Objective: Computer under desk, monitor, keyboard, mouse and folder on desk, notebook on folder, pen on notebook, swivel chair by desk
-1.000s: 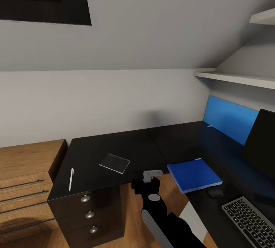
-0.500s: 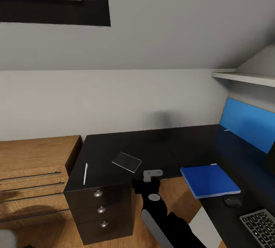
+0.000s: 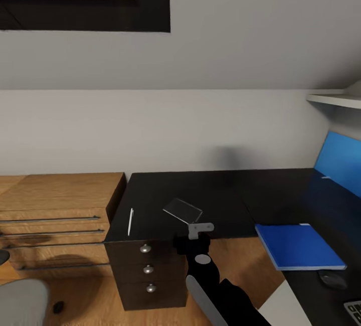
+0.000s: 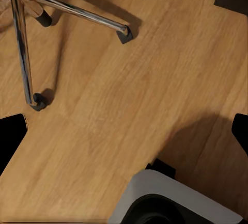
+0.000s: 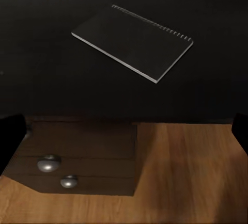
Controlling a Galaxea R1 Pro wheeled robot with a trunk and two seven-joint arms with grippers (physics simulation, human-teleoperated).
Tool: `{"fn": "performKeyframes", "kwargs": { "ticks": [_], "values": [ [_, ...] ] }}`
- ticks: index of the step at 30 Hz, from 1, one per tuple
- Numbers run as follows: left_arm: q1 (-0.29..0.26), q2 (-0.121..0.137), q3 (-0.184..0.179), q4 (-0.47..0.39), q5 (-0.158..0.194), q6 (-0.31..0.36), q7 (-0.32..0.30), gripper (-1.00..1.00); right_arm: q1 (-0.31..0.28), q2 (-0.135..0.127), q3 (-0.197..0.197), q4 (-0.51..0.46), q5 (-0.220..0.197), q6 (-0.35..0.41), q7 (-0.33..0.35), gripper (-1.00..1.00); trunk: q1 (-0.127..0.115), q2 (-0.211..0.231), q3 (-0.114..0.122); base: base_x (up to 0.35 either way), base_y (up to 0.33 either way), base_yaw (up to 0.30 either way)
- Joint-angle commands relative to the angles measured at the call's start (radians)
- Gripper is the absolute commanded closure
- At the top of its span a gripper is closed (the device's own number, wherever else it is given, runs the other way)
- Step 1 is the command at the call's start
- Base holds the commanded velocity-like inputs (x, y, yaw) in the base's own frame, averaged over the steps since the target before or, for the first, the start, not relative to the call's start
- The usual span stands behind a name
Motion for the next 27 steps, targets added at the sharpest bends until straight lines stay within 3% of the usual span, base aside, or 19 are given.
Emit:
{"fn": "performKeyframes", "kwargs": {
  "ticks": [1, 9, 23, 24, 27],
  "values": [
    [-0.001, 0.000, -0.009, 0.000, 0.002, -0.002, 0.009, -1.00, -0.001, 0.000, 0.002, -0.001, -0.007, 0.003, -0.008, -1.00, 0.000, -0.001, -0.002, 0.000, 0.000, 0.214],
    [-0.001, 0.000, -0.009, 0.001, 0.002, -0.001, 0.008, -1.00, -0.001, 0.000, 0.001, -0.001, -0.007, 0.004, -0.008, -1.00, 0.000, -0.001, -0.008, 0.000, 0.000, 0.173],
    [-0.001, 0.001, -0.011, -0.002, -0.002, -0.005, 0.007, -1.00, -0.001, -0.002, 0.000, -0.003, -0.007, 0.002, -0.010, -1.00, 0.000, -0.001, -0.009, 0.000, 0.000, 0.016],
    [-0.001, 0.009, -0.010, -0.064, -0.005, -0.004, 0.008, -1.00, -0.001, -0.003, 0.000, -0.003, -0.007, 0.002, -0.010, -1.00, 0.000, -0.001, -0.009, 0.000, 0.000, 0.000],
    [-0.001, 0.013, -0.010, -0.129, -0.005, 0.012, 0.010, -1.00, -0.001, -0.003, 0.000, -0.003, -0.007, 0.002, -0.010, -1.00, 0.000, -0.001, -0.009, 0.000, 0.000, 0.000]
  ]
}}
